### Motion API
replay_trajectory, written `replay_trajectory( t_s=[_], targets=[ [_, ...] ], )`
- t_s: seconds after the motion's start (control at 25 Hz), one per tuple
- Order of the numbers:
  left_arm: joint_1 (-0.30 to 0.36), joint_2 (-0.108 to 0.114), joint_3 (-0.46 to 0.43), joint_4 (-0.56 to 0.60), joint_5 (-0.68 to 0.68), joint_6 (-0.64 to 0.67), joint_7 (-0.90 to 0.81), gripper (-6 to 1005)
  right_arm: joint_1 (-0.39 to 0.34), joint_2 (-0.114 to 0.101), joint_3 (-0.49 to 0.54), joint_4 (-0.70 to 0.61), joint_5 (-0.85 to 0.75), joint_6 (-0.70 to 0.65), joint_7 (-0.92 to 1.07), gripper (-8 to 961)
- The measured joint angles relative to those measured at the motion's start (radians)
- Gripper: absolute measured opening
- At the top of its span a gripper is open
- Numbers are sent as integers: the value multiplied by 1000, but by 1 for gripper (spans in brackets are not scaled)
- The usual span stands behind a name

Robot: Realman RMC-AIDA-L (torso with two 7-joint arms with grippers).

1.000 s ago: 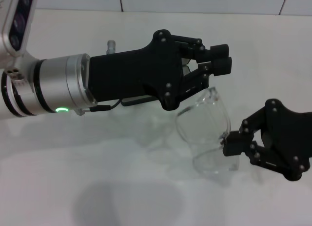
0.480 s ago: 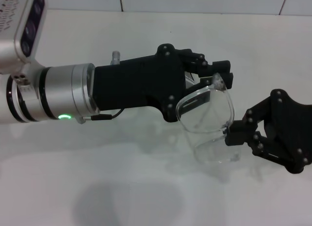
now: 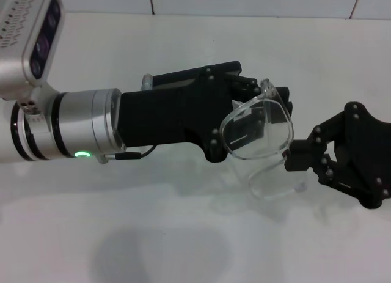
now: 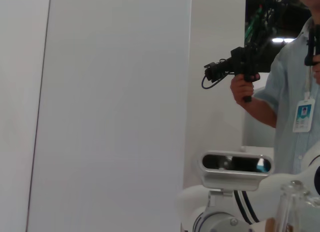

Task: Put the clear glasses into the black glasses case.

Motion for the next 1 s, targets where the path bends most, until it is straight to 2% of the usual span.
replay_trajectory(
  t_s=[1.0],
  targets=[
    [6,-1,-16,1,-39,13,-14,145,-1,0,-5,8,20,24,-1,46]
  ],
)
